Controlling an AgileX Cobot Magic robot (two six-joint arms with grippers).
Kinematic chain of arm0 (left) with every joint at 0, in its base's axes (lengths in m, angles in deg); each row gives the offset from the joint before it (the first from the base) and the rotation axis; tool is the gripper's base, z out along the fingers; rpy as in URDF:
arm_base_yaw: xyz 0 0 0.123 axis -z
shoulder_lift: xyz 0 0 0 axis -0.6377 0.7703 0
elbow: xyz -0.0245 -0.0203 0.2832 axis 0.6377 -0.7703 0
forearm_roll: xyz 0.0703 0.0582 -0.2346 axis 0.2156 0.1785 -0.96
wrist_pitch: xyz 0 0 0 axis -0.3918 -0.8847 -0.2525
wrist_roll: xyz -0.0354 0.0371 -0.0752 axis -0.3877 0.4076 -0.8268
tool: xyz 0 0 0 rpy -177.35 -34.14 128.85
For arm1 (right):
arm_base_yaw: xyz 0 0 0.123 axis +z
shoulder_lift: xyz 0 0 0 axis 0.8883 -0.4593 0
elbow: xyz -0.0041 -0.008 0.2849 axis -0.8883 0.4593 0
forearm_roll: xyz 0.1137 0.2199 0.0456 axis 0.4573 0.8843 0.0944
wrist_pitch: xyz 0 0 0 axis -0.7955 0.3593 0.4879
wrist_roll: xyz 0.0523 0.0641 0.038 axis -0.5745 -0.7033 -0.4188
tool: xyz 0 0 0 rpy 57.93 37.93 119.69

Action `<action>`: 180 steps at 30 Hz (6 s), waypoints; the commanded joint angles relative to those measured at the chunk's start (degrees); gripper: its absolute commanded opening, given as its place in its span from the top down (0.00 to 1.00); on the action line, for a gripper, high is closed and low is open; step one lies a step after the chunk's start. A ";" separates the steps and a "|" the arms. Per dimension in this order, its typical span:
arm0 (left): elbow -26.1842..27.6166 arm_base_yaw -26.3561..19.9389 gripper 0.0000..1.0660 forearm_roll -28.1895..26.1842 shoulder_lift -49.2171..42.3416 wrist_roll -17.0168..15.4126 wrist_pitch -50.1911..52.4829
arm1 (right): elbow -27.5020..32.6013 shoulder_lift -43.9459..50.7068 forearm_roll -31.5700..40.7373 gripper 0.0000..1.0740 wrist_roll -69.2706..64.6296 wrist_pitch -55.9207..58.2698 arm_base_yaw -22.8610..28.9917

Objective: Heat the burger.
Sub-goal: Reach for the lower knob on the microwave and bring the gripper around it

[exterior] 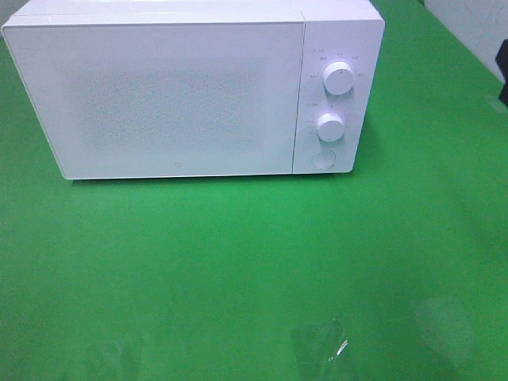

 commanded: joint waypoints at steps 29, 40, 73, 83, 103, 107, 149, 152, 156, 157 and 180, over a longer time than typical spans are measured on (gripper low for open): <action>0.00 -0.17 0.05 0.00 -0.92 0.17 0.80 | -2.52 -29.97 42.74 0.29 19.25 -34.26 40.97; 0.00 -0.17 0.05 0.00 -0.92 0.17 0.80 | -8.77 -37.07 43.72 0.29 19.25 -34.61 41.02; 0.00 -0.17 0.05 0.00 -0.92 0.17 0.80 | -23.03 -48.53 41.37 0.29 18.05 -27.85 35.18; 0.00 -0.17 0.05 0.00 -0.92 0.17 0.80 | -26.93 -54.03 39.53 0.29 16.21 -25.61 32.95; 0.00 -0.17 0.05 0.00 -0.92 0.17 0.80 | -29.05 -56.49 37.13 0.29 13.98 -24.81 30.94; 0.00 -0.17 0.05 0.00 -0.92 0.17 0.80 | -29.56 -57.12 36.61 0.29 13.92 -24.35 30.83; 0.00 -0.17 0.05 0.00 -0.92 0.17 0.80 | -30.31 -56.95 36.15 0.61 16.21 -31.68 30.83; 0.00 -0.17 0.05 0.00 -0.92 0.17 0.80 | -30.31 -56.95 36.10 0.77 16.21 -33.92 30.88; 0.00 -0.17 0.05 0.00 -0.92 0.17 0.80 | -30.31 -56.95 35.12 0.86 16.21 -35.58 31.00; 0.00 -0.17 0.05 0.00 -0.92 0.17 0.80 | -30.31 -56.95 34.66 0.88 16.21 -35.64 31.00; 0.00 -0.17 0.05 0.00 -0.92 0.17 0.80 | -30.31 -56.95 27.27 0.95 -42.34 -39.13 31.00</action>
